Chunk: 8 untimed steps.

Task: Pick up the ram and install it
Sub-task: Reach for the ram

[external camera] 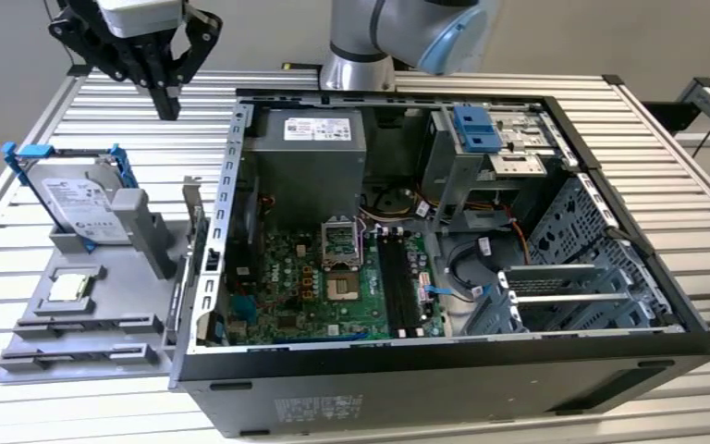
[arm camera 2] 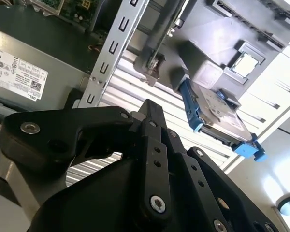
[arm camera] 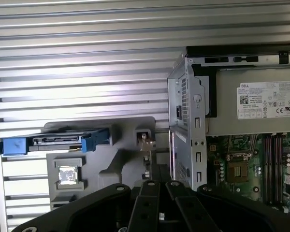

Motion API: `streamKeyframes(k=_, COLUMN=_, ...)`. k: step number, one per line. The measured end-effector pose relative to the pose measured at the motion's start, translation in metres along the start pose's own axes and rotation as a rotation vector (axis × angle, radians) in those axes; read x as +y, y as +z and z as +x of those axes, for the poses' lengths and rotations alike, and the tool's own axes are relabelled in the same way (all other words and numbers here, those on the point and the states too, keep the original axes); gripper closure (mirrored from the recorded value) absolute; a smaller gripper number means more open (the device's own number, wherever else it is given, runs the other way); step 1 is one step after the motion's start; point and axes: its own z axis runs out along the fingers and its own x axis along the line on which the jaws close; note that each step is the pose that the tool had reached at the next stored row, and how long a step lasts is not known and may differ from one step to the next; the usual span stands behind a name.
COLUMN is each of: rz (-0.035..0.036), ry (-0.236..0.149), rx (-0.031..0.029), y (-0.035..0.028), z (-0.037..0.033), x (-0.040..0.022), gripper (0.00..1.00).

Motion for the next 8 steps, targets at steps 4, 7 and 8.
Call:
streamKeyframes(k=4, rz=0.0000, ry=0.000, rx=0.0000, y=-0.0002, z=0.0119, x=-0.0009, gripper=1.00)
streamKeyframes(k=7, rz=0.0000, ry=0.000, rx=0.0000, y=-0.0004, z=0.0204, x=-0.0014, gripper=1.00)
streamKeyframes(k=8, rz=0.0000, ry=0.000, rx=0.0000, y=-0.0005, z=0.0231, x=-0.0016, gripper=1.00)
